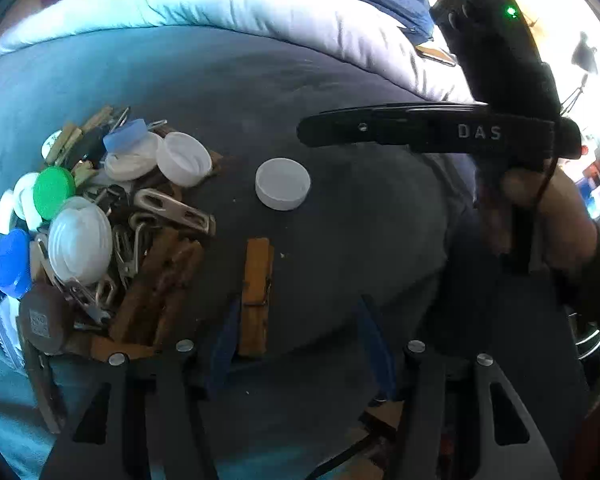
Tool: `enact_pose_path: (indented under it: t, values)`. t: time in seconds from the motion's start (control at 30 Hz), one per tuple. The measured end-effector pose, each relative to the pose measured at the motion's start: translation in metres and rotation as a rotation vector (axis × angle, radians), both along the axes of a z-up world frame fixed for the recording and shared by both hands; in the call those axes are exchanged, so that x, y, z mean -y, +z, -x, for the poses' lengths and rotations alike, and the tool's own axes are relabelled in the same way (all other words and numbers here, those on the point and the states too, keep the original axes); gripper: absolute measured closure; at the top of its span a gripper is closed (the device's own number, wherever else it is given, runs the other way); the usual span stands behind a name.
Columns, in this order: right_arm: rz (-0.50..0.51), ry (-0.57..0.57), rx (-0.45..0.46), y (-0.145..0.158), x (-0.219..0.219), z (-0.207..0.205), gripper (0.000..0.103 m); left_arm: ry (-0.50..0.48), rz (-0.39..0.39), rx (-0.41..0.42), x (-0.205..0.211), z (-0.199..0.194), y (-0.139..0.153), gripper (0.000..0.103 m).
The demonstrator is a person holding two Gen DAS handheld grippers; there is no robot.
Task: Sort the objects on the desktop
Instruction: 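Grasp a wooden clothespin with the left tool while the right grasps a white plastic lid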
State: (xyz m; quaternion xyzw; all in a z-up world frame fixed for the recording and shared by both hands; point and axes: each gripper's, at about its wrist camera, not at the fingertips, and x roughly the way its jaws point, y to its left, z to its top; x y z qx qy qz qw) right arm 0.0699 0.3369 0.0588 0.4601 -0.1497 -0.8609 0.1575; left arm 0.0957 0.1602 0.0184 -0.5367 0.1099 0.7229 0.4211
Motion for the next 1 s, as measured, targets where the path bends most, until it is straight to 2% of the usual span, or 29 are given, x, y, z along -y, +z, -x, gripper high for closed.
enact_pose_path:
  t: [0.1,0.27,0.3,0.33,0.37,0.4,0.47,0.5,0.6,0.77,0.83,1.0]
  values:
    - [0.0,0.002,-0.003,0.001,0.001,-0.001,0.064,0.069,-0.007,-0.002,0.008,0.013,0.0,0.045]
    - [-0.003,-0.003,-0.029,0.005,0.002,-0.004,0.064,0.097,0.003,-0.048,0.008,0.009,0.001,0.045]
    - [-0.006,-0.005,-0.031,0.005,0.002,-0.005,0.064,0.098,0.008,-0.061,0.007,0.006,0.001,0.048]
    - [-0.013,-0.01,-0.035,0.006,0.002,-0.006,0.064,0.108,0.012,-0.068,0.008,0.003,0.002,0.055]
    - [-0.027,-0.016,-0.041,0.007,0.003,-0.007,0.064,0.114,0.018,-0.078,0.01,0.001,0.004,0.075]
    - [-0.048,-0.024,-0.048,0.009,0.004,-0.009,0.061,0.118,0.024,-0.087,0.013,0.0,0.005,0.089]
    - [-0.066,-0.016,-0.058,0.012,0.005,-0.011,0.051,0.144,0.026,-0.102,0.025,-0.001,0.008,0.089]
    - [-0.07,-0.01,-0.066,0.015,0.007,-0.013,0.047,0.159,0.025,-0.102,0.017,-0.002,0.006,0.089]
    - [-0.036,0.027,-0.069,0.018,0.012,-0.02,0.047,0.188,0.012,-0.1,0.022,-0.001,0.008,0.089]
    - [-0.166,0.138,-0.052,0.014,0.047,-0.02,0.047,0.254,-0.005,-0.107,0.03,0.005,0.012,0.089]
    - [-0.172,0.157,-0.036,0.007,0.055,-0.014,0.052,0.276,0.0,-0.117,0.034,0.007,0.014,0.089]
    - [-0.209,0.152,-0.004,-0.006,0.063,-0.004,0.055,0.297,-0.005,-0.128,0.037,0.008,0.019,0.089]
